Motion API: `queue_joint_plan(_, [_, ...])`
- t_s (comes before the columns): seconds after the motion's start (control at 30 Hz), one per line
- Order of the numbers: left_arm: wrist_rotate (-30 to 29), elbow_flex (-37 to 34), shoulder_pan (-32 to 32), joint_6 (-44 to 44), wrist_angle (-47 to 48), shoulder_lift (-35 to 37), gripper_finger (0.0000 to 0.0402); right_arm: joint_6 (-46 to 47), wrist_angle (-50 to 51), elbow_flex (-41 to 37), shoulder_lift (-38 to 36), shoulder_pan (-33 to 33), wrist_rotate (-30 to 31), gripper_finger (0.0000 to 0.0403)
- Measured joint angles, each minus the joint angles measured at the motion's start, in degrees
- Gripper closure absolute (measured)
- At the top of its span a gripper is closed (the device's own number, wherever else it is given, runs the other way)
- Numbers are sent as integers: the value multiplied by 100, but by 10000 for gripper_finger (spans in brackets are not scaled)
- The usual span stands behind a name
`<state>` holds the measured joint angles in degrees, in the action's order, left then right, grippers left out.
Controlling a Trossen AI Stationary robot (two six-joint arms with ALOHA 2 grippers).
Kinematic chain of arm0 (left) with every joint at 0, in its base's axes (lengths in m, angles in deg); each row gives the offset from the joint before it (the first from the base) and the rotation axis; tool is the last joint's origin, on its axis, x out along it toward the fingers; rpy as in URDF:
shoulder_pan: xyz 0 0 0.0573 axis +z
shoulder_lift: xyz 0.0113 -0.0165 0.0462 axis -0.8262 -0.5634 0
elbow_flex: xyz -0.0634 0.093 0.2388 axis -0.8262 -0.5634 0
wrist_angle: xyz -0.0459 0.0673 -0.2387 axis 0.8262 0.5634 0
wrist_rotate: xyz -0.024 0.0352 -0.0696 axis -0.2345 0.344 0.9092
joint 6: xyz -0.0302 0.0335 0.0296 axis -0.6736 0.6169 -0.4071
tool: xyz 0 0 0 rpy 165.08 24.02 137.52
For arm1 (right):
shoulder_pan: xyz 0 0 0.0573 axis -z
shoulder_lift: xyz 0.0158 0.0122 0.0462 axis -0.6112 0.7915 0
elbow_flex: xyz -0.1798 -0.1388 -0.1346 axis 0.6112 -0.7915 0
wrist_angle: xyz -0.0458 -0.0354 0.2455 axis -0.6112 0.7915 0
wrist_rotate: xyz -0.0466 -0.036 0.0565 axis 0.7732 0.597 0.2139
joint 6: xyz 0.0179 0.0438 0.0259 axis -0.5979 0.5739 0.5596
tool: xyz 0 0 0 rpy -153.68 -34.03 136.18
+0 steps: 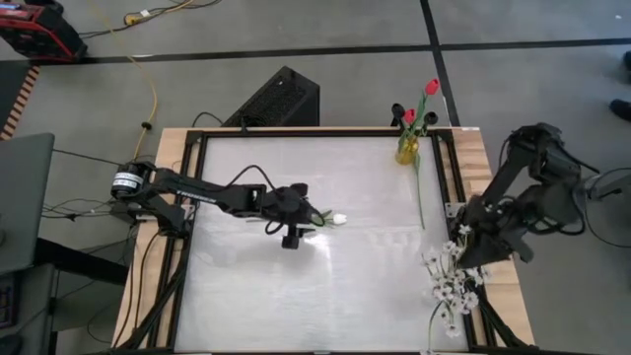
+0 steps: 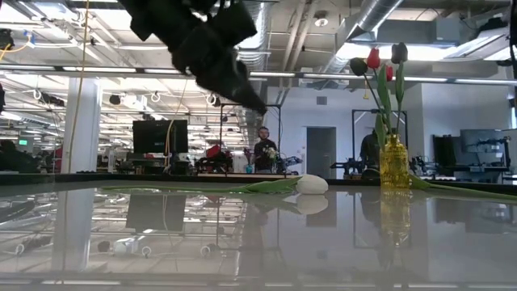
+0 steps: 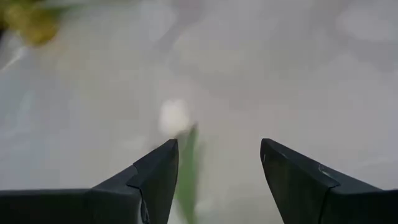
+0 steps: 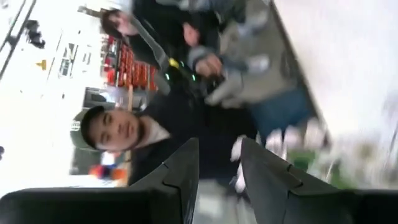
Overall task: Sort flowers into vase by color
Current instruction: Put the bottom white flower into the transparent flower vase
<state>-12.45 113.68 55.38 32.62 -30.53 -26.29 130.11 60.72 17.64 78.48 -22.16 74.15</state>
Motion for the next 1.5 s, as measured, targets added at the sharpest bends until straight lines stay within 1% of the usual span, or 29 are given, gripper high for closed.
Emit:
queue_joint_plan(0.1, [-758, -302, 38, 64, 28, 2, 184, -820, -6, 0, 0, 302, 300, 258])
queue_joint_plan(0.17, [-1001, -670, 143, 57, -203, 2, 184, -1176, 60, 0, 4, 533, 285, 258])
queue_joint_plan(0.3, [-808, -1359, 432, -337, -792, 0, 184, -2207, 138, 0, 19, 942, 202, 258])
queue_joint_plan(0.4, [-717, -1688, 574, -733, -882, -1, 184, -2925, 134, 0, 38, 1197, 198, 258])
queue_joint_plan(0.53, [-293, -1974, 622, -990, -962, -2, 184, -3806, 141, 0, 59, 1525, 200, 258])
queue_joint_plan(0.7, [-438, -2247, 576, -1181, -1139, 1, 198, -4600, 138, 0, 50, 1866, 237, 258])
queue_joint_plan(0.8, [-443, -2391, 574, -1400, -1142, 7, 225, -4943, 140, 0, 60, 1999, 395, 258])
queue_joint_plan(0.87, [-437, -2477, 561, -1496, -1179, 13, 257, -5036, 138, 0, 82, 2060, 496, 258])
queue_joint_plan(0.93, [-437, -2561, 557, -1556, -1211, 22, 303, -5046, 137, 0, 94, 2125, 553, 258])
queue_joint_plan(1.0, [-440, -2592, 559, -1615, -1205, 24, 360, -5040, 136, 0, 100, 2182, 554, 258])
queue_joint_plan(1.03, [-441, -2592, 559, -1652, -1195, 24, 380, -5016, 134, 0, 100, 2190, 554, 258])
queue_joint_plan(1.17, [-440, -2609, 553, -1598, -1426, 47, 398, -4990, 32, 0, 129, 2214, 575, 258])
queue_joint_plan(1.3, [-296, -2576, 555, -1330, -2004, 281, 401, -5167, -94, 0, 277, 2219, 688, 258])
queue_joint_plan(1.43, [-52, -2518, 552, -1066, -3280, 634, 401, -5488, -97, 0, 589, 2291, 930, 258])
queue_joint_plan(1.5, [-2, -2518, 552, -1041, -4091, 675, 401, -5626, -91, 0, 763, 2381, 996, 258])
